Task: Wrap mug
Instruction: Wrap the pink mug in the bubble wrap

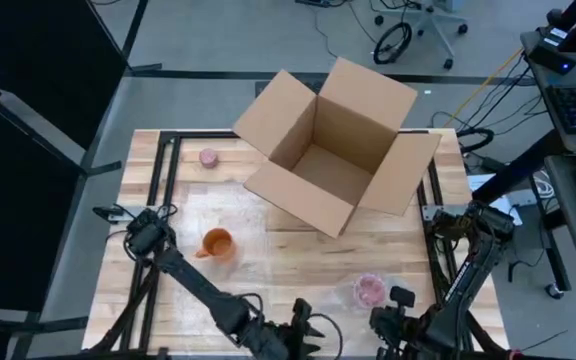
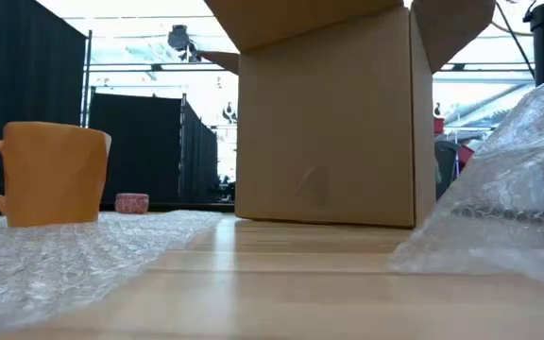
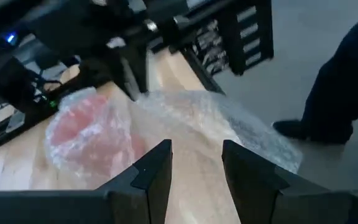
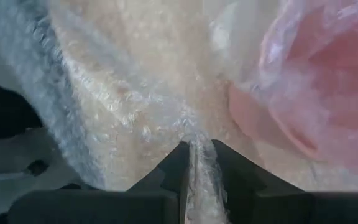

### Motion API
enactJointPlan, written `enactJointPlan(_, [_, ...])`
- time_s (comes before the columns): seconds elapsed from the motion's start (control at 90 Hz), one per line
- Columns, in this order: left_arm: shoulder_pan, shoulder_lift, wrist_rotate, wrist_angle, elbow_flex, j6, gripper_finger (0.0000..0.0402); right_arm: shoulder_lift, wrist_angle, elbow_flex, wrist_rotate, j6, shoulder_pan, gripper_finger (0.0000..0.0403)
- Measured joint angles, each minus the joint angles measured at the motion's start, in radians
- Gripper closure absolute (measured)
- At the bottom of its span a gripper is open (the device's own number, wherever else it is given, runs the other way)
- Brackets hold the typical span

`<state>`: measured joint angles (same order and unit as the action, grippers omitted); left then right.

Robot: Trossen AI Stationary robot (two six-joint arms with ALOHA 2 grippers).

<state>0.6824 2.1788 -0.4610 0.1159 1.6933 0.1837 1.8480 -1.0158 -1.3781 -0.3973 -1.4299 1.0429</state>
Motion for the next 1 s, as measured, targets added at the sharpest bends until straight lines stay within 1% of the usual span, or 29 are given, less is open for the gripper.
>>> enactJointPlan(0.144, [0.013, 0.044, -0.001, 0.017, 0.015, 0.110, 0.0270, -0.017, -0.025, 0.000, -0.013, -0.076, -0.005, 0.0355])
enactJointPlan(0.356, [0.012, 0.090, 0.009, -0.023, 0.015, 0.226, 0.0270, -0.023, -0.023, 0.000, -0.020, -0.108, -0.005, 0.0355])
enactJointPlan(0.456, [0.011, 0.092, 0.011, 0.000, 0.015, 0.269, 0.0270, -0.023, -0.023, 0.000, -0.019, -0.128, -0.005, 0.0355])
enactJointPlan(0.522, [0.011, 0.093, 0.020, 0.023, 0.015, 0.276, 0.0270, -0.023, -0.024, 0.000, -0.016, -0.130, -0.005, 0.0355])
enactJointPlan(0.722, [0.017, 0.093, 0.104, 0.032, 0.015, 0.277, 0.0270, -0.023, -0.026, 0.000, -0.014, -0.130, -0.006, 0.0355])
enactJointPlan(0.878, [0.010, 0.103, 0.104, 0.027, 0.015, 0.280, 0.0270, -0.023, -0.026, 0.000, -0.011, -0.130, -0.006, 0.0355])
enactJointPlan(1.0, [-0.014, 0.127, 0.096, 0.024, 0.015, 0.348, 0.0270, -0.023, -0.026, 0.000, -0.007, -0.130, -0.008, 0.0355])
